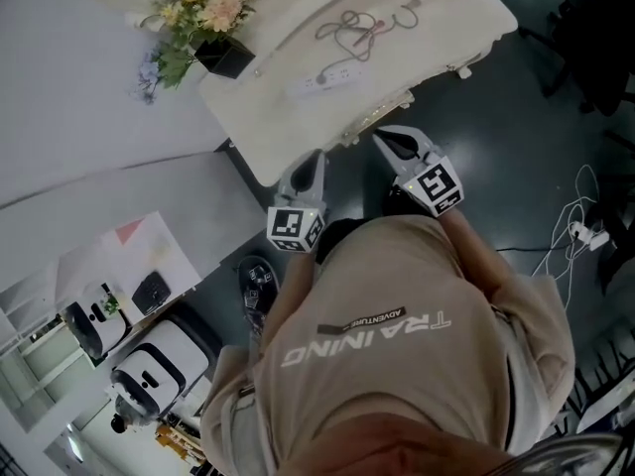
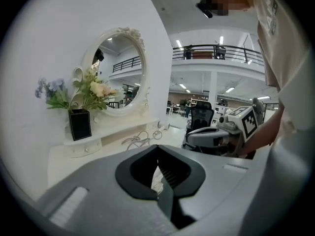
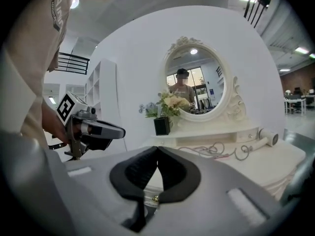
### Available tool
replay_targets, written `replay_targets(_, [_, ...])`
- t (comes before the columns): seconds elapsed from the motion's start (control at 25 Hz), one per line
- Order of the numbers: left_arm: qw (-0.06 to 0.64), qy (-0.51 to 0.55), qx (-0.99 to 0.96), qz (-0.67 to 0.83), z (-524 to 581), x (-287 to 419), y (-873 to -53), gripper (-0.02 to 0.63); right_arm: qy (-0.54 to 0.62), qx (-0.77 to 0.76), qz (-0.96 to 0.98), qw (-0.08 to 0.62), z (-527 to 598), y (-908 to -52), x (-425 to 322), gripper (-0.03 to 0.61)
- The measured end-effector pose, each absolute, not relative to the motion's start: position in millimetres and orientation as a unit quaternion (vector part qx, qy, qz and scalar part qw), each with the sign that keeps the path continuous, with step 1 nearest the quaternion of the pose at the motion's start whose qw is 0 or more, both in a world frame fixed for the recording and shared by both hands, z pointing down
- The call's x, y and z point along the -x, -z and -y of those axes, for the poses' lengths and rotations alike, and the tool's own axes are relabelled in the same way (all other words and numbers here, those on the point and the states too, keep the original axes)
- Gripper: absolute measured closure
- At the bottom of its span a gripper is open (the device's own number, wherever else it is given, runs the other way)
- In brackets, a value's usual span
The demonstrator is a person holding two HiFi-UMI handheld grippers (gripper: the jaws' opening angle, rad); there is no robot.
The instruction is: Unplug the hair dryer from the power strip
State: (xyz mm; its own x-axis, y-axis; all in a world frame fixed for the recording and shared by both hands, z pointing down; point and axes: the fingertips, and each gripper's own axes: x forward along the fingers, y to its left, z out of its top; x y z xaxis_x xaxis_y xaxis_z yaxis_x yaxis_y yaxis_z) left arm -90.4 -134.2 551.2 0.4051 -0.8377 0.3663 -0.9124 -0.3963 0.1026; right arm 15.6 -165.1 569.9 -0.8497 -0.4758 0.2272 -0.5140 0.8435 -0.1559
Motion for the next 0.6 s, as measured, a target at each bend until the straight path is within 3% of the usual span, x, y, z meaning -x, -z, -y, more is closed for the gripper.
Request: replay_targets(0.6, [0.134,-0.156,-0.853,0.480,200.9,124.2,-584.8,0.606,-0.118,-0.277,0.945,0.128,221.7,-596.0,25.6,0.575])
